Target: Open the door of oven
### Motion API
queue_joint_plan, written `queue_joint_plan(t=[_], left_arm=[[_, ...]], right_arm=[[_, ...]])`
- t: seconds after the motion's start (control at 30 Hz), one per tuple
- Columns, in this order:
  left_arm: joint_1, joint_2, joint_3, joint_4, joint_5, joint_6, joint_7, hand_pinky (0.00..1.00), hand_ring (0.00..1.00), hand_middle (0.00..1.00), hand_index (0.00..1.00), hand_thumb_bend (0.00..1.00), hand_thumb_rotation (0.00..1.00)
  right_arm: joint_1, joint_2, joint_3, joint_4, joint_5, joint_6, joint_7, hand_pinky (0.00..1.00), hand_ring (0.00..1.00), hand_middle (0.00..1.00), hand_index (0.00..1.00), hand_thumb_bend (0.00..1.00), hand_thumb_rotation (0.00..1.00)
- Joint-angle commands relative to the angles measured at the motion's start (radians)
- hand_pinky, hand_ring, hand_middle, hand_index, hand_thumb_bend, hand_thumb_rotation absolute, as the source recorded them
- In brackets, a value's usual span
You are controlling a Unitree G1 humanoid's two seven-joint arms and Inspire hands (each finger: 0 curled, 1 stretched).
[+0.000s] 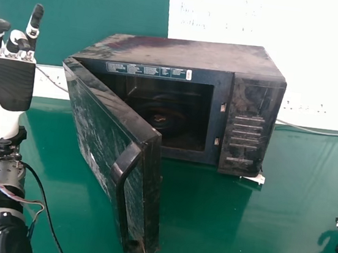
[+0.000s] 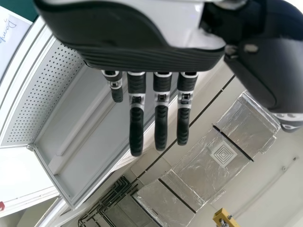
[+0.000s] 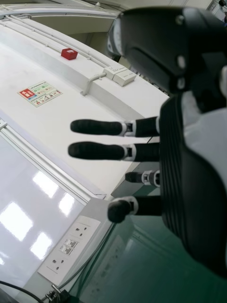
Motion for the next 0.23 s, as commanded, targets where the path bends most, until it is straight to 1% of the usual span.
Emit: queue_joint_plan(t=[0.0, 0.1, 0.17, 0.2], left_arm=[[0.002, 0.013, 0.006, 0.001, -0.002, 0.006, -0.009, 0.07, 0.12, 0.24, 0.39, 0.82, 0.37], [0.001, 0.015, 0.001, 0.002, 0.003, 0.014, -0.006, 0.07, 0.12, 0.24, 0.39, 0.83, 0.36], [0.0, 0.016, 0.0, 0.003, 0.004, 0.023, -0.006, 0.07, 0.12, 0.24, 0.39, 0.82, 0.34], [0.001, 0.012, 0.001, 0.001, 0.006, 0.019, 0.002, 0.07, 0.12, 0.25, 0.4, 0.81, 0.35]], right_arm=[[-0.01, -0.004, 0.001, 0.008, 0.002, 0.003, 0.003, 0.41, 0.51, 0.64, 0.69, 1.0, 0.9], [-0.009, -0.004, -0.001, 0.007, 0.005, 0.003, 0.012, 0.4, 0.51, 0.65, 0.7, 1.0, 0.9], [-0.007, 0.002, 0.001, -0.004, 0.005, 0.001, 0.011, 0.4, 0.5, 0.64, 0.7, 1.0, 0.89], [-0.008, 0.001, 0.0, -0.002, 0.005, 0.002, 0.01, 0.4, 0.5, 0.64, 0.7, 1.0, 0.89]])
